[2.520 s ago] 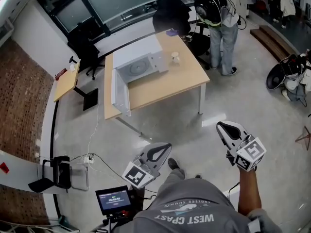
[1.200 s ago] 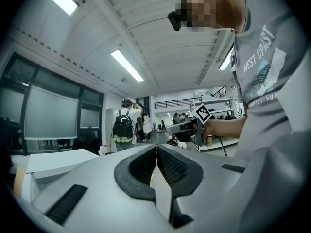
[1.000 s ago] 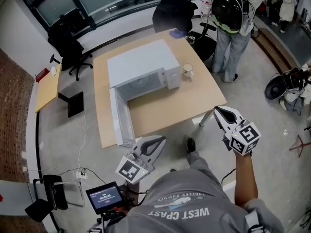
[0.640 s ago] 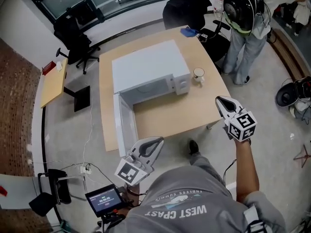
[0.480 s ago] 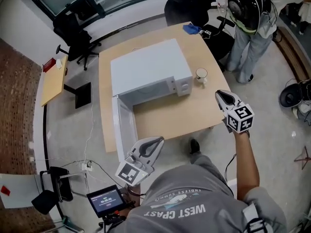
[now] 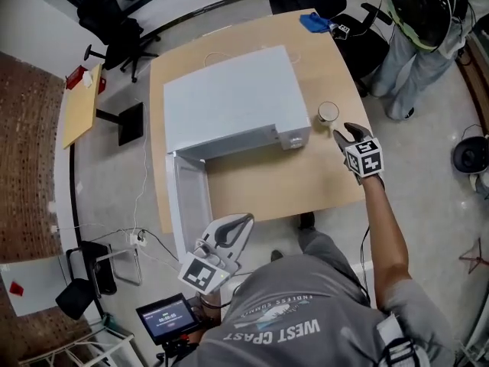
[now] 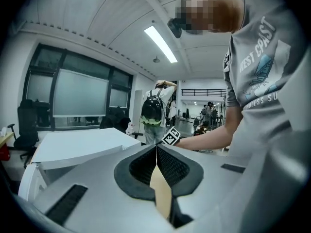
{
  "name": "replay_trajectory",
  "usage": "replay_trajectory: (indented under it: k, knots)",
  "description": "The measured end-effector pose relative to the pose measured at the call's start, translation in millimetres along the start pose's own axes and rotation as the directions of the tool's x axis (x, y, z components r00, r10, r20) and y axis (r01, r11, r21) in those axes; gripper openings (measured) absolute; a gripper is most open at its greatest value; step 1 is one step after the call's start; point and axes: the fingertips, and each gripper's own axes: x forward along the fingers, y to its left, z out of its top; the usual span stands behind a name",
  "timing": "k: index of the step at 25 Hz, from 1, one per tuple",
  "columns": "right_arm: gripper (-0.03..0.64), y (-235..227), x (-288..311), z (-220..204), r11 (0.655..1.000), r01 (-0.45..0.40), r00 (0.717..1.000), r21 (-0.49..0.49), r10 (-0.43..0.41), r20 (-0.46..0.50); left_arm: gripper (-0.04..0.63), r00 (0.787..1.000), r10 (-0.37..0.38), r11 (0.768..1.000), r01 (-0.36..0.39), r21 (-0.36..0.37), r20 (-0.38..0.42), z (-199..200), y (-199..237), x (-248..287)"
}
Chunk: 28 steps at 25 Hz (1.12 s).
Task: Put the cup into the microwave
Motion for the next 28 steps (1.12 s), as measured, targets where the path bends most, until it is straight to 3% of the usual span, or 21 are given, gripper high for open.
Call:
replay_trajectory:
  k: [6,10,14,16,28]
  knots:
    - [0.161,-30.5,64.1,-50.6,1.0,0.021,0.989,0.006,-0.02,-0.148,0.021,0.998,0.037,0.998,-0.039,-0.041,-0.045,-10.4,15.1,21.8]
    - [0.164,-34.2,89.6,-68.0,1.0,0.016,0.98,0.008,-0.014,-0.198,0.021,0.996,0.056,0.996,-0.061,-0.066,-0.067,-18.2,21.1,30.1]
    - [0.152,-39.7,103.9,-75.5,0.999,0.039,0.976,-0.023,-0.043,-0.215,0.021,0.995,0.067,0.994,-0.073,-0.077,-0.079,-23.1,20.9,35.8]
    - [0.08,-44.8,104.8,-76.3,0.998,0.061,0.974,-0.03,-0.067,-0.218,0.021,0.994,0.069,0.994,-0.076,-0.079,-0.085,-25.2,20.0,36.2]
    - [0.075,-31.3,73.2,-75.0,0.996,0.08,0.975,0.027,-0.072,-0.21,0.021,0.993,0.099,0.992,-0.104,-0.076,-0.06,-27.3,8.2,9.4]
